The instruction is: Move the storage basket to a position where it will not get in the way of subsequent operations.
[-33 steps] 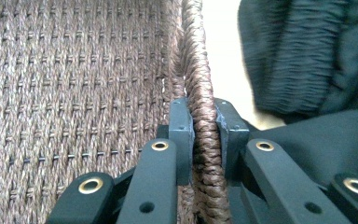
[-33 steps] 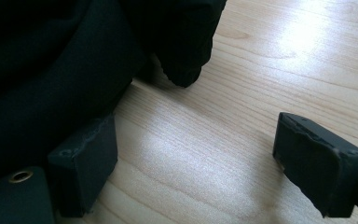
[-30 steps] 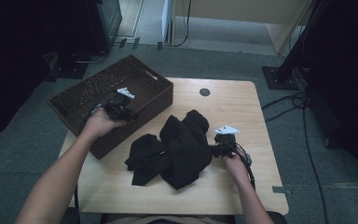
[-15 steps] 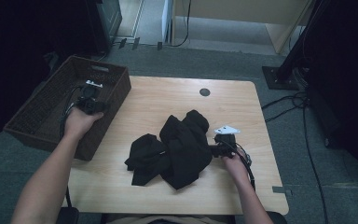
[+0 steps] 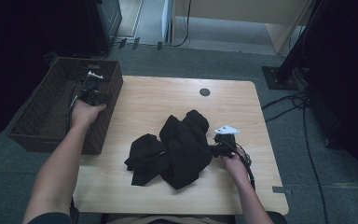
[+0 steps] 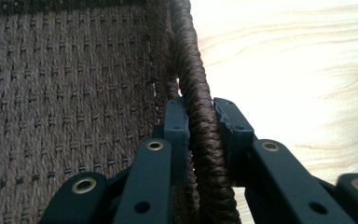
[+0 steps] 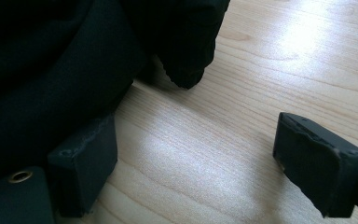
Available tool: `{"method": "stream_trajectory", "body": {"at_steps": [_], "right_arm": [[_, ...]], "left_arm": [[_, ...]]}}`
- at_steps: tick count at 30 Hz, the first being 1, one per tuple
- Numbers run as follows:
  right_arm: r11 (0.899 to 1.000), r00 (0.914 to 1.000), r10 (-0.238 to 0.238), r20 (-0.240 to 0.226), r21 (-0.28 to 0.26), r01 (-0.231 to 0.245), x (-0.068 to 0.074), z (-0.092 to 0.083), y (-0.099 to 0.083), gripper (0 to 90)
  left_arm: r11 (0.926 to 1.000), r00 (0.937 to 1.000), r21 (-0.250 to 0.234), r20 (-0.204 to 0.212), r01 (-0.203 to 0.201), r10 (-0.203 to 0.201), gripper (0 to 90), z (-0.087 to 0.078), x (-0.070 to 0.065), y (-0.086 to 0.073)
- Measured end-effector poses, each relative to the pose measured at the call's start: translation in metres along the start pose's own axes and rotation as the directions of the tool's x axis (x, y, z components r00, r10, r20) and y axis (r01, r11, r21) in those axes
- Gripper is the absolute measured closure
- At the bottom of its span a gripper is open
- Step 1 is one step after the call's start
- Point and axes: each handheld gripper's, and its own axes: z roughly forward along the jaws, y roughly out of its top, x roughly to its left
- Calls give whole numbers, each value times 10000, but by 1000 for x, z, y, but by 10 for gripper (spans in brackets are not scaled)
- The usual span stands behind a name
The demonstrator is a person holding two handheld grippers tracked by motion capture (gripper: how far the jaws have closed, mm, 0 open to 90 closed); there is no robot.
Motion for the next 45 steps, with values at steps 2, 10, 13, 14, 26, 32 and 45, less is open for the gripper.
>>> {"method": "stream_trajectory", "body": {"at_steps": [2,10,13,14,26,32,45], "right_arm": [[10000,10000,-10,-11,-2,10,0,0,0,137],[10000,10000,-28,-19,-21,28,0,0,0,137],[10000,10000,-12,-21,-24,12,0,0,0,137],[10000,10000,-23,-23,-17,23,0,0,0,138],[10000,10000,-40,-42,-20,40,0,0,0,137],[10000,10000,-65,-28,-26,64,0,1,0,137],[10000,10000,-60,-26,-25,60,0,1,0,137]], "left_arm": [[10000,10000,-23,-14,95,-95,771,1,2,1],[9988,9988,-32,21,480,-480,770,3,6,3],[9989,9990,-86,-5,451,-451,767,4,6,4],[9987,9987,-98,-11,501,-501,766,5,6,5],[9985,9985,-109,115,540,-539,751,6,9,7],[9994,9987,-12,366,360,-359,697,8,10,5],[9972,9961,-708,840,-218,278,512,-18,5,10]]}}
